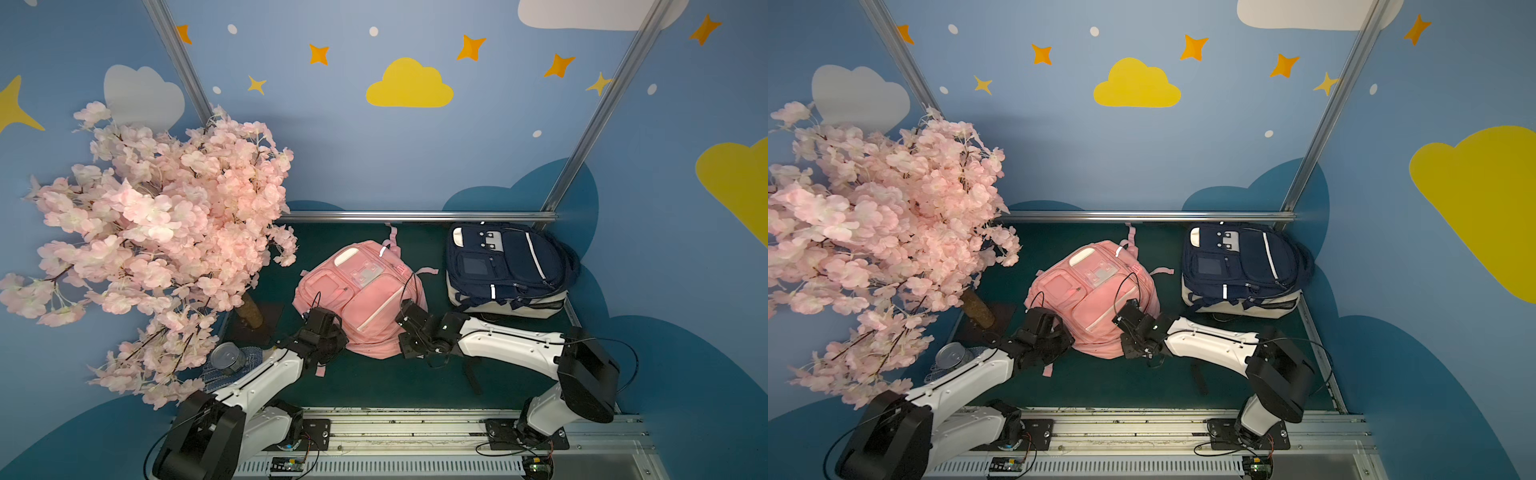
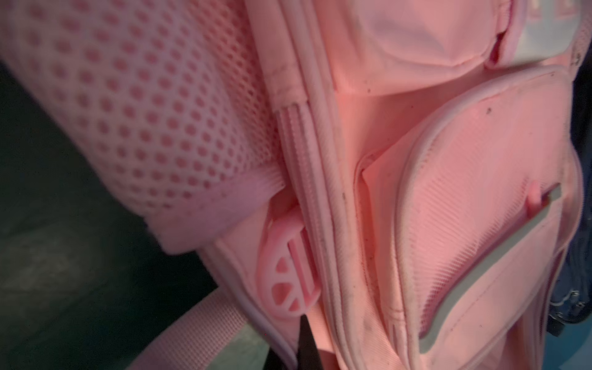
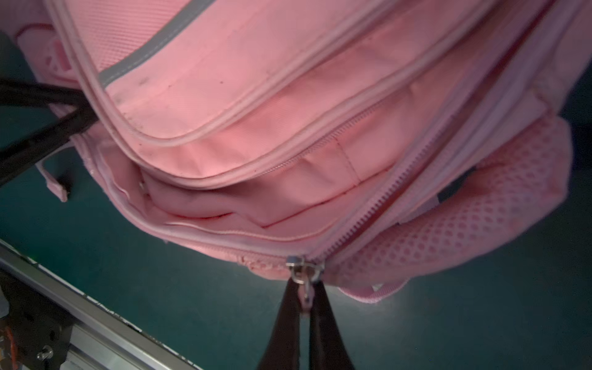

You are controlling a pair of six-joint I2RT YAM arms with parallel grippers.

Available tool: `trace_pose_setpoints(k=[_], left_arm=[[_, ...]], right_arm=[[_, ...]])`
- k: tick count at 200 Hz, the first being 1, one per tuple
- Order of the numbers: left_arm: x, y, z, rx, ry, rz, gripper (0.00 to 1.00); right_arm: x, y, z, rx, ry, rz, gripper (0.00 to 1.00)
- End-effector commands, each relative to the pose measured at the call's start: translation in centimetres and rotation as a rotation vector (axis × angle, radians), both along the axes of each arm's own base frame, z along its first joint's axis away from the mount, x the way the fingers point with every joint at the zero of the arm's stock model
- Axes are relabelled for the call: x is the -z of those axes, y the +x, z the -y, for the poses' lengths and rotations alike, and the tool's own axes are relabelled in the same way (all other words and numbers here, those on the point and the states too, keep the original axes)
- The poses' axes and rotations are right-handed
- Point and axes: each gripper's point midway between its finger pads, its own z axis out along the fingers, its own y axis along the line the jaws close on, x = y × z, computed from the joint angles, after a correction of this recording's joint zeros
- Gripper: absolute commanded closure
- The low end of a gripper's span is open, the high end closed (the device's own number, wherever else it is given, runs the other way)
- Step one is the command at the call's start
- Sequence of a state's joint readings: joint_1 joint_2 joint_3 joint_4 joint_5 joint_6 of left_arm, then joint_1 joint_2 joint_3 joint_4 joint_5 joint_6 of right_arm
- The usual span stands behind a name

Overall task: Zip up the backpack
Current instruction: Zip the zipper on the backpack.

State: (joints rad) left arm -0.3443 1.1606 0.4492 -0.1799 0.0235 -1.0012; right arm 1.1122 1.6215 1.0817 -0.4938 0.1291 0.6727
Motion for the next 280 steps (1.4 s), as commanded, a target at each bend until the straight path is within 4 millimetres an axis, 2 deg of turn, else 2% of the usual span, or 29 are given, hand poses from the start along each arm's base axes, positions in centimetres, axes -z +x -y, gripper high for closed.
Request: trace_pose_setpoints(k=[1,23,39,70,98,122,144,167,187,224,239,260,280], left_arm=[[-2.1,3.1,-0.6,0.013,0.04,0.074,0.81],[-2.4,2.4,-0.8,0.021,0.039,0.037,0.55],[-1.9,0.8,-0.9,0.008,0.005,0.016,0.43],[-0.5,-3.0,-0.7,-0.034,-0.077,-0.017,0.33],[-0.9,-3.7,0.2,-0.038,-0.131,0.036,0.28],[-0.9,-3.0,0.5,-0.034,-0.134,0.046,0.38],[-0.5,-2.2,0.8,-0.025,-0.12,0.041,0.57],[-0.1,-1.8,0.5,-0.017,-0.085,0.022,0.77],[0.2,-1.9,-0.1,-0.024,-0.063,0.023,0.87],[-0.1,-2.5,-1.8,-0.053,-0.016,0.043,0.93],[-0.3,-2.6,-2.2,-0.058,-0.005,0.049,0.93],[-0.4,-2.4,-2.5,-0.059,0.002,0.053,0.94],[-0.8,-1.6,-2.5,-0.05,0.014,0.061,0.93]], right_arm=[[-0.6,-1.8,-4.0,-0.098,0.056,-0.006,1.0],[-0.6,-2.7,-7.2,-0.141,0.152,-0.059,1.0],[-0.9,-2.7,-8.7,-0.169,0.178,-0.055,1.0],[-0.9,-2.4,-10.2,-0.208,0.169,-0.044,1.0],[-0.4,-2.8,-10.8,-0.23,0.157,-0.057,1.0],[-0.4,-3.0,-10.4,-0.231,0.136,-0.053,1.0],[-0.6,-2.9,-9.3,-0.215,0.109,-0.035,1.0],[-0.5,-2.1,-6.8,-0.163,0.059,-0.026,1.0],[-0.1,-1.1,-4.1,-0.098,0.035,-0.038,1.0],[0.6,1.8,1.4,0.042,-0.019,-0.045,1.0],[0.5,3.0,3.0,0.089,-0.023,-0.04,1.0],[0.2,4.0,4.0,0.125,-0.025,-0.039,1.0],[-0.1,3.9,3.3,0.108,-0.012,-0.035,1.0]])
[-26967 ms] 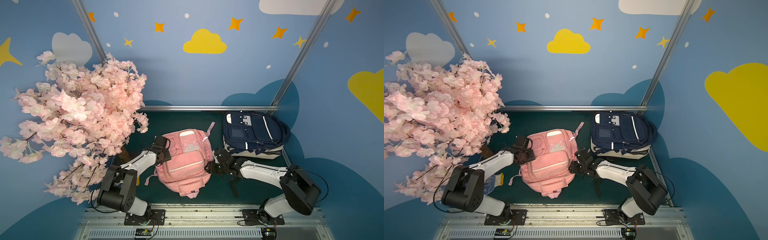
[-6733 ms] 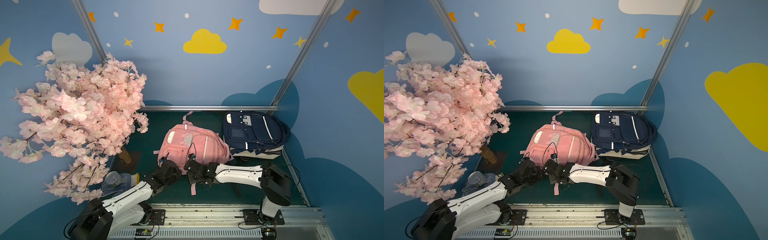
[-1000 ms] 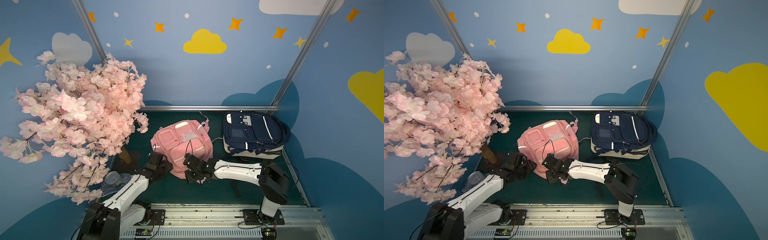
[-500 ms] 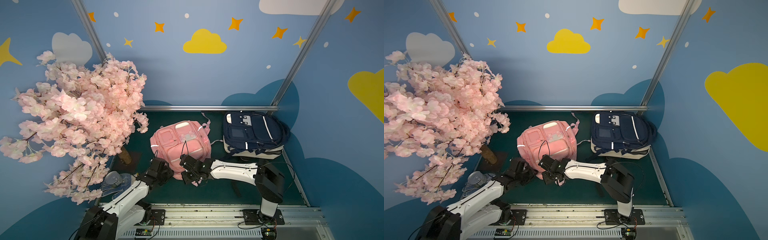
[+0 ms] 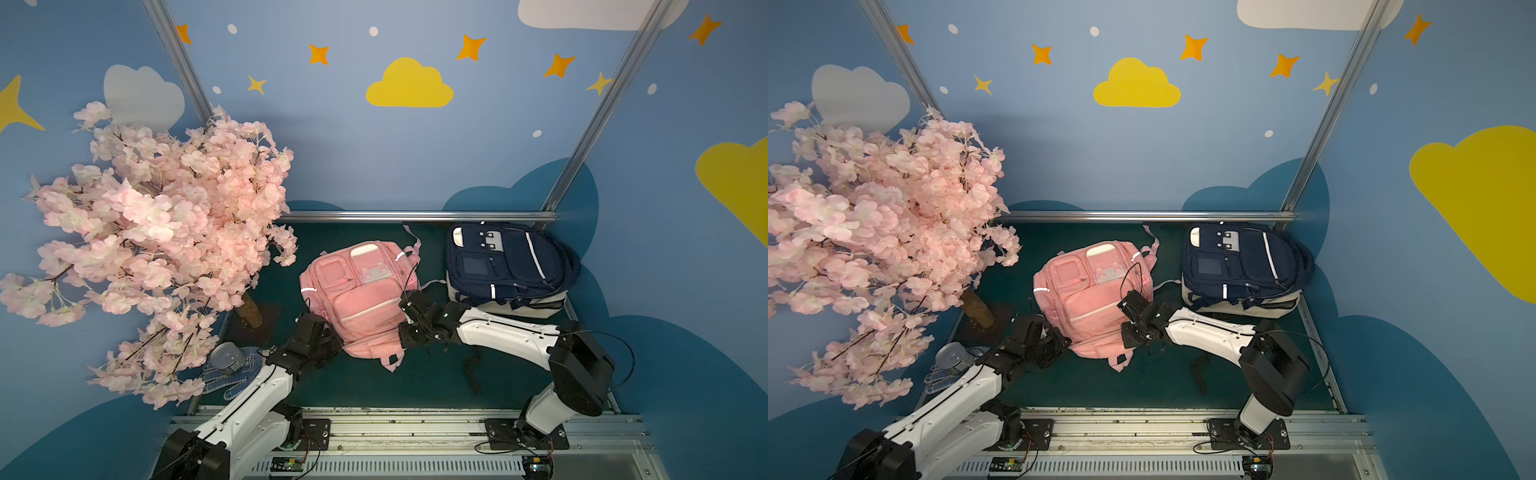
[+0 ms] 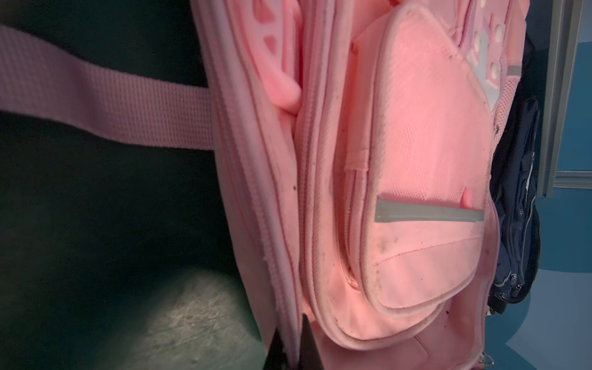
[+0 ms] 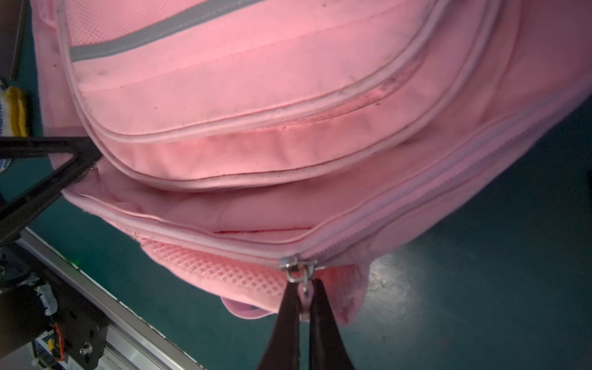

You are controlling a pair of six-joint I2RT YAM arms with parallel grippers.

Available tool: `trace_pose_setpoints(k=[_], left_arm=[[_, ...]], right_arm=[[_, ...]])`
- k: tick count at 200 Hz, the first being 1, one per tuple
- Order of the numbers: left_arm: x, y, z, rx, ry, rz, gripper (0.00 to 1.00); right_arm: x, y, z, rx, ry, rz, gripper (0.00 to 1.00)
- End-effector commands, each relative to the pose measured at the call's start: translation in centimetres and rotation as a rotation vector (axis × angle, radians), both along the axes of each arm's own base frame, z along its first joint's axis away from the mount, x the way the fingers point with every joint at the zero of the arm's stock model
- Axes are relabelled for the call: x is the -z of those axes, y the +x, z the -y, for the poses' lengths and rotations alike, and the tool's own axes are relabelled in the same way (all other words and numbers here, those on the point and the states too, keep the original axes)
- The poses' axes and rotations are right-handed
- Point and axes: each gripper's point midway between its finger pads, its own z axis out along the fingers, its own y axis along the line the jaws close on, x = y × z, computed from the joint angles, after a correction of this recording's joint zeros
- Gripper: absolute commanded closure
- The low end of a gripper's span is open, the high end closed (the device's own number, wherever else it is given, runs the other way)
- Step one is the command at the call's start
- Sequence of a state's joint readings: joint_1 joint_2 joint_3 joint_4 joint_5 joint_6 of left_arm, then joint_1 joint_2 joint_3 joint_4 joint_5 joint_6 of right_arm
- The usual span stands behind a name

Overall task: Zip up the backpack
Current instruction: Zip the zipper on the backpack.

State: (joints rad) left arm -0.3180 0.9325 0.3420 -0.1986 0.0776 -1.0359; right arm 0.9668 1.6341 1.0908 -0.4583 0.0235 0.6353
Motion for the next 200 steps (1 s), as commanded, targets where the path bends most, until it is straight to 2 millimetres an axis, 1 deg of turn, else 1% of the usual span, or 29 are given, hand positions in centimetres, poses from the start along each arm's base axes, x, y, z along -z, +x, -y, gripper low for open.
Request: trace_pose_setpoints(k=[1,20,34,42,52,62,72,83,100,122,142,164,183,194,200], left_arm=[[0.5,0.4,-2.0,-0.031,0.106,-0.013,0.93],[-0.2,2.1,-2.2,-0.019,0.133,-0.002,0.91],[-0.6,3.5,-2.6,-0.015,0.144,0.003,0.88],[-0.7,4.1,-2.9,-0.016,0.143,-0.003,0.84],[-0.9,4.4,-3.3,-0.028,0.142,-0.016,0.74],[-1.1,4.3,-3.6,-0.031,0.152,-0.034,0.63],[-1.2,3.6,-3.8,-0.028,0.167,-0.056,0.54],[-1.1,2.6,-3.8,-0.024,0.157,-0.078,0.47],[-0.7,0.5,-3.2,-0.023,0.099,-0.1,0.4],[-0.2,-2.7,-2.7,-0.033,0.053,-0.119,0.35],[-0.3,-4.4,-2.6,-0.06,0.024,-0.096,0.29],[-0.7,-4.2,-1.9,-0.068,-0.041,-0.055,0.28],[-0.7,-3.8,-1.5,-0.054,-0.037,-0.064,0.29],[-0.4,-3.4,-1.1,-0.043,-0.043,-0.065,0.31],[-0.3,-3.2,-0.9,-0.039,-0.051,-0.066,0.34]], right_arm=[[0.1,0.2,2.0,0.041,-0.076,0.013,1.0],[-0.4,-1.0,0.0,-0.018,-0.047,0.033,1.0],[-0.9,-2.2,-2.1,-0.076,-0.016,0.051,1.0],[-1.1,-3.0,-3.4,-0.109,0.005,0.053,1.0],[-1.2,-3.8,-5.1,-0.15,0.038,0.048,1.0],[-1.1,-4.4,-6.6,-0.177,0.064,0.033,1.0],[-1.1,-4.7,-7.9,-0.195,0.087,0.018,1.0],[-1.1,-4.9,-9.2,-0.211,0.112,0.008,1.0],[-1.3,-5.0,-10.7,-0.239,0.129,0.012,1.0],[-1.4,-5.3,-11.8,-0.28,0.126,0.022,1.0],[-1.3,-5.7,-12.3,-0.303,0.119,0.023,1.0],[-0.8,-6.5,-12.7,-0.33,0.113,0.017,1.0],[-0.6,-7.0,-13.0,-0.342,0.107,0.012,1.0],[-0.6,-7.2,-13.1,-0.352,0.105,0.015,1.0],[-0.7,-7.3,-13.1,-0.356,0.103,0.019,1.0]])
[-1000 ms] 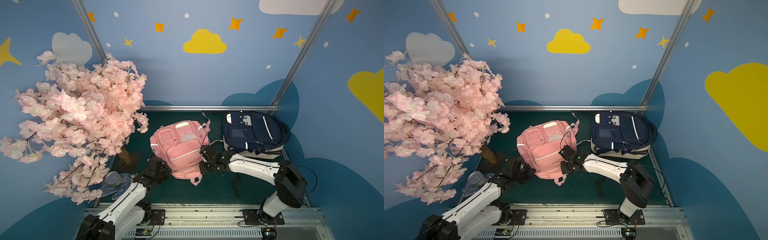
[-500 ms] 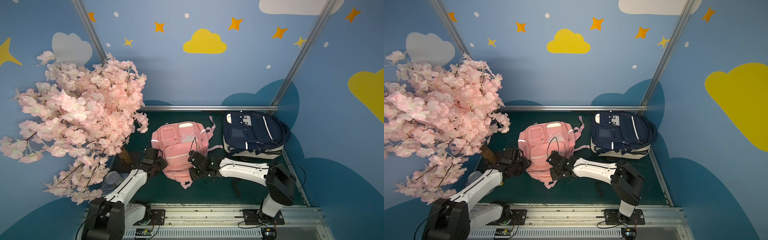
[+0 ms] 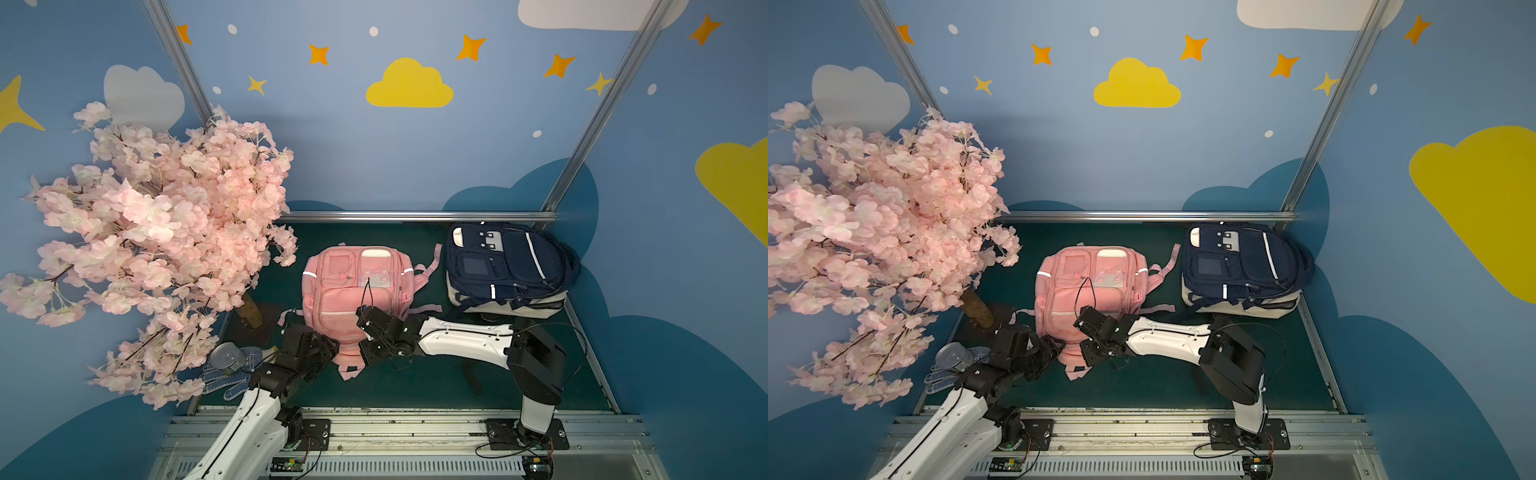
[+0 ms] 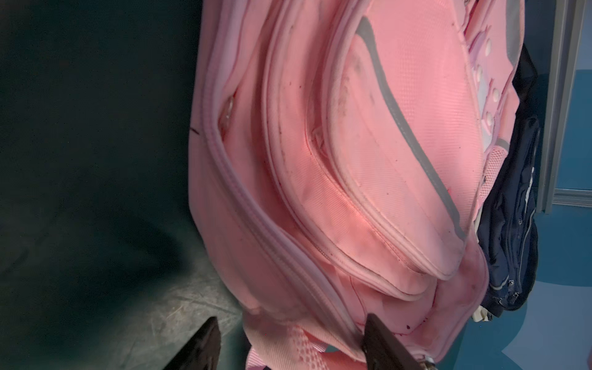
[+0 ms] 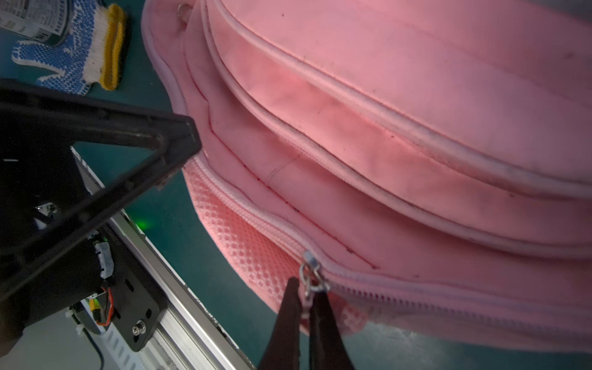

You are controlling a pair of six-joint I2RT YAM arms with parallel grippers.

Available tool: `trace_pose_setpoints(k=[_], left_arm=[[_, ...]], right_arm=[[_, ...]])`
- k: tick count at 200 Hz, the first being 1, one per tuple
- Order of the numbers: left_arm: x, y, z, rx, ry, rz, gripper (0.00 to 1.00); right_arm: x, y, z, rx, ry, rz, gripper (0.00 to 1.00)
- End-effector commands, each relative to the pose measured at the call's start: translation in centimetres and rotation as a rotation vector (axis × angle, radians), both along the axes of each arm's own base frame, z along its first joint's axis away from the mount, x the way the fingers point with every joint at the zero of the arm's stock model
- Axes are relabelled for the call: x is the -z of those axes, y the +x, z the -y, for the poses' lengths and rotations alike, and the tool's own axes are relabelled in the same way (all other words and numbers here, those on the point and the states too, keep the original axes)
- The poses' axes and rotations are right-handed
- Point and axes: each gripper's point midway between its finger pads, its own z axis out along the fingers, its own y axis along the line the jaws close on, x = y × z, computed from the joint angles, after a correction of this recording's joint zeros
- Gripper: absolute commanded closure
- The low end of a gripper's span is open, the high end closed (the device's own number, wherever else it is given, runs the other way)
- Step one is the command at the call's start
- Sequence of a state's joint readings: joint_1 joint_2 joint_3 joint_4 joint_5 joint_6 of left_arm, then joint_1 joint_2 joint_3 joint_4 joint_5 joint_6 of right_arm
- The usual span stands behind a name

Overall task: Zip up the backpack
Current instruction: Zip the zipper on the backpack.

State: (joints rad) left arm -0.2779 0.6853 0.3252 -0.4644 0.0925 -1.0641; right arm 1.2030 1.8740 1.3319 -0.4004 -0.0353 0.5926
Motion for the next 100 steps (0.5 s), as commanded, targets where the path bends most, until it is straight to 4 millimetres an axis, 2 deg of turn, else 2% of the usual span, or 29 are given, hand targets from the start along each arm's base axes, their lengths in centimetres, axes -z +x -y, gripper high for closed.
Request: trace_pose_setpoints(k=[1,19,46,84,100], left_arm=[[0.4,0.5,1.0,0.015,-0.037,-0.018,0.35],[0.7,1.0,1.4,0.025,-0.048,-0.018,0.46],[0.6,1.6,0.9,0.026,0.001,-0.011,0.62],[1.0,1.3,-0.2,0.021,0.07,-0.02,0.86],[1.0,1.1,-0.6,0.019,0.09,-0.022,0.92]], right_arm=[[-1.0,-0.9,-1.5,-0.053,0.036,0.015,1.0],[-1.2,-1.1,-1.3,-0.058,0.029,0.025,1.0],[-1.1,-0.9,-0.1,-0.041,-0.001,0.042,1.0],[0.3,0.6,3.9,0.051,-0.062,0.019,1.0],[0.6,1.9,5.9,0.104,-0.077,0.012,1.0]])
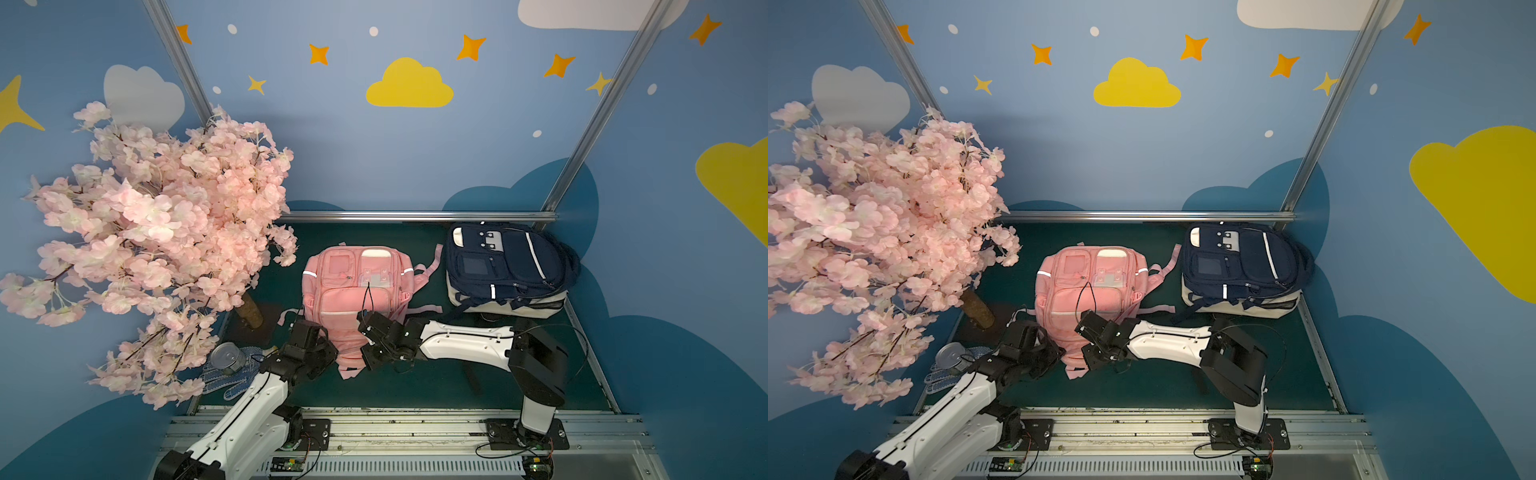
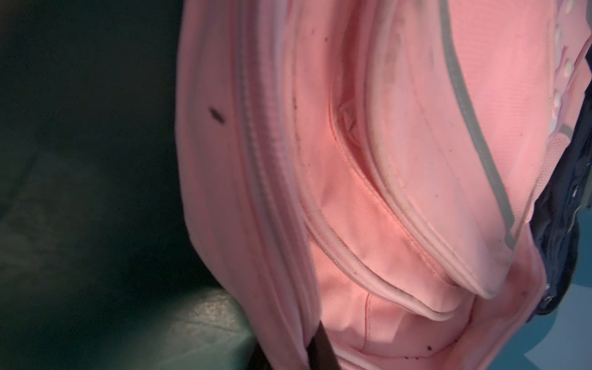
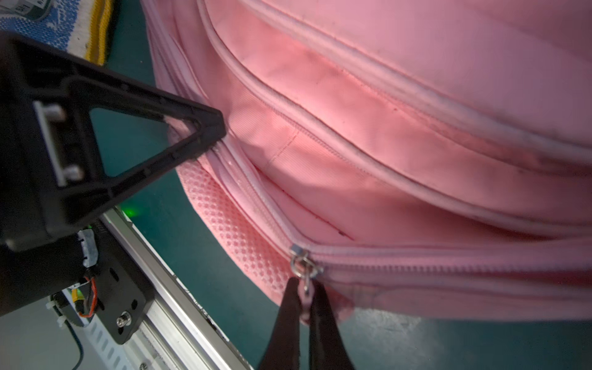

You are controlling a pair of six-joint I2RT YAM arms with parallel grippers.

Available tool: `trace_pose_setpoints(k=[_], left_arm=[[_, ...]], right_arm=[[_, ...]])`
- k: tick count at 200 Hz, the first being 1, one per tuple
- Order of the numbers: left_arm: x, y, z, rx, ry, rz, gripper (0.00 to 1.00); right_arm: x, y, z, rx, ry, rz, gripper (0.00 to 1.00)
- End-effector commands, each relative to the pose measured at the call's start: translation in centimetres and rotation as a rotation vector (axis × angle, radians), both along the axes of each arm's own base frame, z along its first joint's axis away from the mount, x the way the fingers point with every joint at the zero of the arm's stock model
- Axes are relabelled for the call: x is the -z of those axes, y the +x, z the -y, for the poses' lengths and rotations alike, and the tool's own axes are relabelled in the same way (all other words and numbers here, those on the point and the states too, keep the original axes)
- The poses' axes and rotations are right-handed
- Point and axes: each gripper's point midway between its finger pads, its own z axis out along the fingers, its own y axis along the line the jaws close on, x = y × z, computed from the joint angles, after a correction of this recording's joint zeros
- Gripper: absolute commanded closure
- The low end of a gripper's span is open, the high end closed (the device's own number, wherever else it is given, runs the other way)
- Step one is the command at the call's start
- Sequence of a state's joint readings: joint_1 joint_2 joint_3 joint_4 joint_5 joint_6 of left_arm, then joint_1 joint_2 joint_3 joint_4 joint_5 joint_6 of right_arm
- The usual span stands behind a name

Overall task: Zip up the backpack
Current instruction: Zip the zipper on the backpack.

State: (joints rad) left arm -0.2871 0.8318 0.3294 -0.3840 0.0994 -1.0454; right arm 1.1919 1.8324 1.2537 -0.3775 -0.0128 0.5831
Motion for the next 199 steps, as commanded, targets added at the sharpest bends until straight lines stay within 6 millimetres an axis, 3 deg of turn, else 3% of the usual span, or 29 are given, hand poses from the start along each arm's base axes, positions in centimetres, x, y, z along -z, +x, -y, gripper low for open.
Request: trace_pose_setpoints(k=[1,37,65,103,139,168,199], left_arm=[[-0.6,0.5,-1.1,-0.007,0.069,0.034,0.92],[-0.8,0.3,-1.9,-0.013,0.108,0.049,0.97],[-1.2,0.8,-2.0,-0.012,0.119,0.06,0.97],[-2.8,3.6,-1.8,0.024,0.158,0.092,0.94],[-3.4,6.1,-2.2,0.033,0.177,0.098,0.72],[-3.2,4.5,-3.0,0.022,0.201,0.055,0.45],[-3.6,1.0,-3.1,-0.021,0.156,0.053,0.34]], right_arm=[[-0.1,1.7,4.2,0.094,-0.056,-0.005,1.0],[0.4,5.2,9.2,0.239,-0.081,-0.008,1.0],[0.3,6.3,10.0,0.264,-0.08,-0.01,1.0],[-1.0,3.8,6.2,0.149,-0.017,0.012,1.0],[-1.1,0.1,1.3,0.034,0.054,-0.035,1.0],[-0.9,-0.6,-1.6,-0.013,0.093,-0.067,1.0],[-1.5,-0.3,-2.9,-0.041,0.11,-0.048,1.0]])
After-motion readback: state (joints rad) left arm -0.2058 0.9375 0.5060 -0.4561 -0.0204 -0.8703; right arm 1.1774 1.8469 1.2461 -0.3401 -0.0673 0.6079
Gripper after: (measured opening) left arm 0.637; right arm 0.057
